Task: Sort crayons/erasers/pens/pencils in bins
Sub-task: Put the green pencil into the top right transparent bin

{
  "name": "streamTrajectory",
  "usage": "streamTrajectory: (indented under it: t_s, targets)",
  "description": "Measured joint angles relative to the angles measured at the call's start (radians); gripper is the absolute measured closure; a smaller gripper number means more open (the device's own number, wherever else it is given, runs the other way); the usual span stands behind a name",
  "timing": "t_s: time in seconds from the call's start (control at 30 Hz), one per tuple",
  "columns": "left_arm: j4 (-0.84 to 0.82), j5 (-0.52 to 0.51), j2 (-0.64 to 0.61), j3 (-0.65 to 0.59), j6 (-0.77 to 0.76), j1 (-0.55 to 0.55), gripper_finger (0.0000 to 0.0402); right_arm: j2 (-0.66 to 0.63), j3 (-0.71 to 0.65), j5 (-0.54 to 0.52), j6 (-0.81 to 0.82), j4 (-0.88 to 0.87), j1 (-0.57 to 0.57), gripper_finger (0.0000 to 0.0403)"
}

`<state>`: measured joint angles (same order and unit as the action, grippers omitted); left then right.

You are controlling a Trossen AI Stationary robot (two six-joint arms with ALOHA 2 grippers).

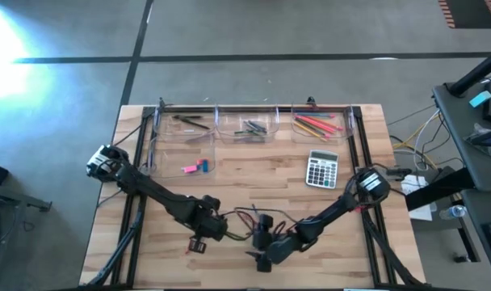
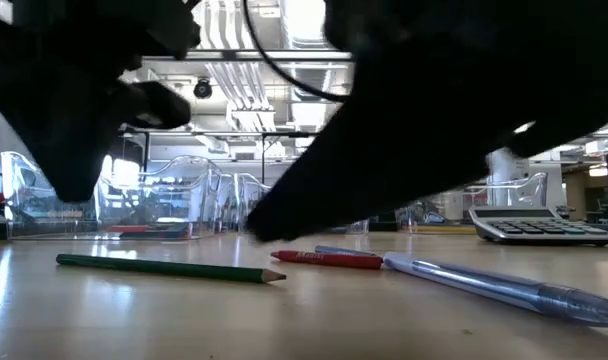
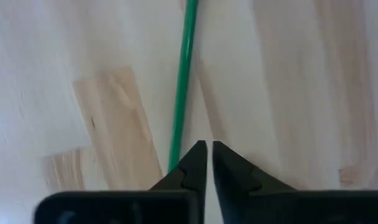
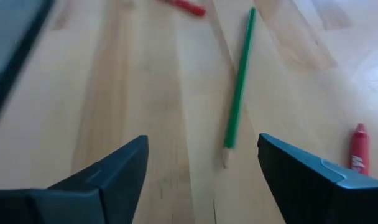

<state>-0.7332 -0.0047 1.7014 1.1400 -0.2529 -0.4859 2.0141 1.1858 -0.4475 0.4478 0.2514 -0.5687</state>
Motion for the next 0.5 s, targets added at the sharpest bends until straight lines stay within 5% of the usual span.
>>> streamTrajectory:
  t_s: [0.3, 0.5]
  targets:
    - [0.140, -0.032, -0.073, -0.179, -0.030, -0.007, 0.0279, 0.125, 0.187, -0.005, 0.034, -0.166, 0.024, 0.0160]
    - [0.195, -0.054, -0.074, -0.215, -0.030, -0.006, 0.0253, 0.130, 0.169, 0.002, 0.115, -0.159, 0.034, 0.0183]
